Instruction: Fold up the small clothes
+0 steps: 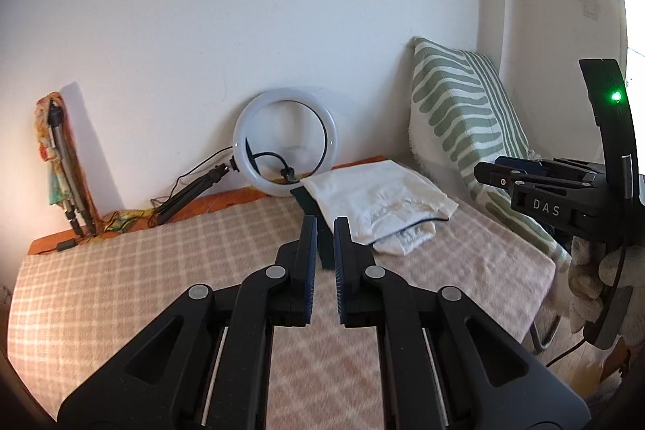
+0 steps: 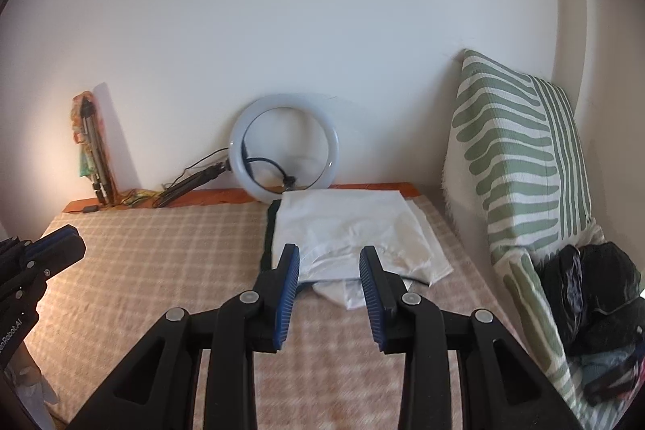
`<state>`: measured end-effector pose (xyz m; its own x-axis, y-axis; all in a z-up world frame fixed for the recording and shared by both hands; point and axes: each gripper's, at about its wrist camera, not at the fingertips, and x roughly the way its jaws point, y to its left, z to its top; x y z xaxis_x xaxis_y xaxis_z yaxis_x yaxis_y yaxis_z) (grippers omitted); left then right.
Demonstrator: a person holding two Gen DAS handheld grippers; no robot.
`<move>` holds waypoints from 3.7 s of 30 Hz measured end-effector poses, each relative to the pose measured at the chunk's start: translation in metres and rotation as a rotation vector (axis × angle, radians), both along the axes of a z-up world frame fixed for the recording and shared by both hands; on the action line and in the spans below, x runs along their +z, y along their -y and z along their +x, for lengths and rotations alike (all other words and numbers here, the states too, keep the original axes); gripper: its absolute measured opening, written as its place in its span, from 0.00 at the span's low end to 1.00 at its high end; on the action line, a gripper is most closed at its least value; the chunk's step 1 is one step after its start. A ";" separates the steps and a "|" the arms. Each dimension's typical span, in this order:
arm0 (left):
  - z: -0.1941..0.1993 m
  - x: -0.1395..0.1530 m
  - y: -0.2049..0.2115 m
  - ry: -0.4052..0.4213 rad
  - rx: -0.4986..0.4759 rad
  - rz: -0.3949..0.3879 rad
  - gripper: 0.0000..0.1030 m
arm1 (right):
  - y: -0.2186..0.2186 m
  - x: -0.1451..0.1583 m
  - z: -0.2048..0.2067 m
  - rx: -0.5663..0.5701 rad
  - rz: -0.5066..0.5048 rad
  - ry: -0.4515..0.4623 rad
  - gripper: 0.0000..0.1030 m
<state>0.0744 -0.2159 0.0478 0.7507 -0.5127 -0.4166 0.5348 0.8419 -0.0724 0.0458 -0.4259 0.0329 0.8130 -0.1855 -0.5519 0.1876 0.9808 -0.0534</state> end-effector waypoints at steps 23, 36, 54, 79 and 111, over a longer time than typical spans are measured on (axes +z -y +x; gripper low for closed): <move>-0.025 -0.060 -0.032 -0.026 0.009 0.069 0.82 | -0.027 -0.062 -0.022 -0.085 0.069 0.071 1.00; -0.033 -0.061 -0.032 0.029 0.054 0.138 1.00 | -0.044 -0.076 -0.012 -0.092 0.005 0.061 1.00; -0.030 -0.066 -0.034 -0.009 0.067 0.143 1.00 | -0.043 -0.081 -0.011 -0.096 0.041 0.047 1.00; -0.031 -0.063 -0.039 -0.005 0.075 0.140 1.00 | -0.049 -0.084 -0.009 -0.096 0.059 0.043 1.00; -0.032 -0.062 -0.039 0.000 0.073 0.143 1.00 | -0.050 -0.087 -0.008 -0.086 0.066 0.036 1.00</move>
